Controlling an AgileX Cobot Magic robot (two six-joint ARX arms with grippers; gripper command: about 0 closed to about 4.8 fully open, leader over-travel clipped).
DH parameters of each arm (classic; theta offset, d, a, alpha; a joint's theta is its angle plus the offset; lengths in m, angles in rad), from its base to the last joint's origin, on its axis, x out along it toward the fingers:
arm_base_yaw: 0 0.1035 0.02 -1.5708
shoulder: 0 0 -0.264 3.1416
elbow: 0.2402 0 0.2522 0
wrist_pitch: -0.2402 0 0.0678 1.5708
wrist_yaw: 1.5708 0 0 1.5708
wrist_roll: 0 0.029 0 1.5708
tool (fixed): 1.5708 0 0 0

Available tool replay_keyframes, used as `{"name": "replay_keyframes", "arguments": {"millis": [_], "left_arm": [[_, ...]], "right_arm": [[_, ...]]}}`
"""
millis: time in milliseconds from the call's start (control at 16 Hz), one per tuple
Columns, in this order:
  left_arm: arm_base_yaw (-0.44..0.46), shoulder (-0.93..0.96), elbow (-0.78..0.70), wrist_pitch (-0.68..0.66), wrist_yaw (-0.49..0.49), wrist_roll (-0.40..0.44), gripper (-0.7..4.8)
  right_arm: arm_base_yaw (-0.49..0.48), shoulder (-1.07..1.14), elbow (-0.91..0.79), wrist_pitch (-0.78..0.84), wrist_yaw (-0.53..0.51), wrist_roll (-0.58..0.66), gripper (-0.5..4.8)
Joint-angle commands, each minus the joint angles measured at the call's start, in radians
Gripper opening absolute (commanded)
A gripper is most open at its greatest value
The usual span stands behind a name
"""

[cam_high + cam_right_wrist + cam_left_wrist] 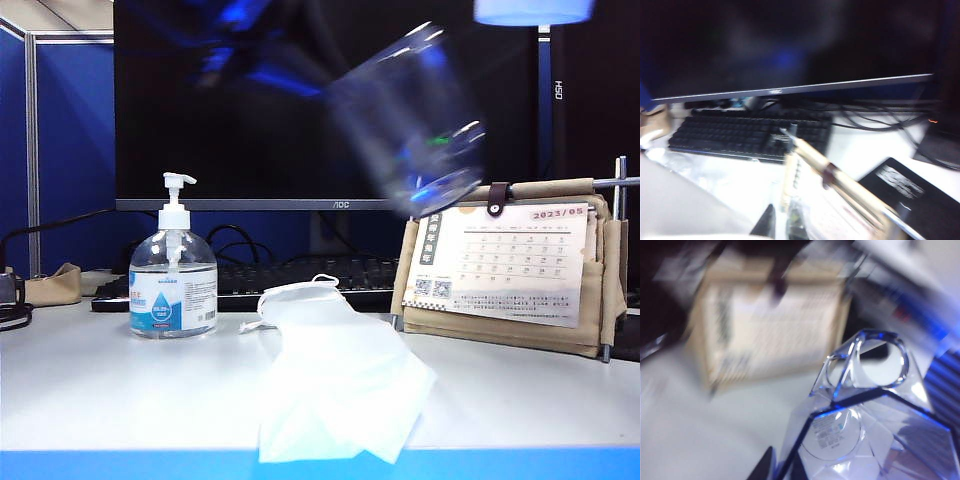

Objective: Swap the positions of the transparent plastic cup and the white ceramic cup.

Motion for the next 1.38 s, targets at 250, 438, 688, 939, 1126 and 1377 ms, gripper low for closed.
{"name": "replay_keyframes", "arguments": {"millis": [250, 438, 688, 939, 1126, 1377], "left_arm": [[-0.054, 0.201, 0.147, -0.102, 0.08, 0.1, -0.05], [-0.068, 0.27, 0.187, -0.112, 0.073, 0.112, -0.05], [-0.075, 0.413, 0.38, -0.265, 0.085, 0.185, -0.06], [-0.084, 0.475, 0.414, -0.326, 0.088, 0.224, -0.06], [-0.085, 0.522, 0.44, -0.33, 0.087, 0.24, -0.05], [-0.085, 0.576, 0.5, -0.364, 0.062, 0.249, -0.06]], "right_arm": [[0.001, -0.028, 0.01, -0.026, 0.011, 0.008, -0.06], [0.001, -0.036, 0.01, -0.025, 0.011, 0.008, -0.06], [0.001, -0.052, 0.011, -0.006, 0.031, 0.008, -0.06], [0.0, -0.066, 0.01, -0.005, 0.034, 0.008, -0.06], [0.001, -0.068, 0.01, -0.005, 0.033, 0.008, -0.06], [0.0, -0.071, 0.01, -0.007, 0.033, 0.008, -0.06]]}}
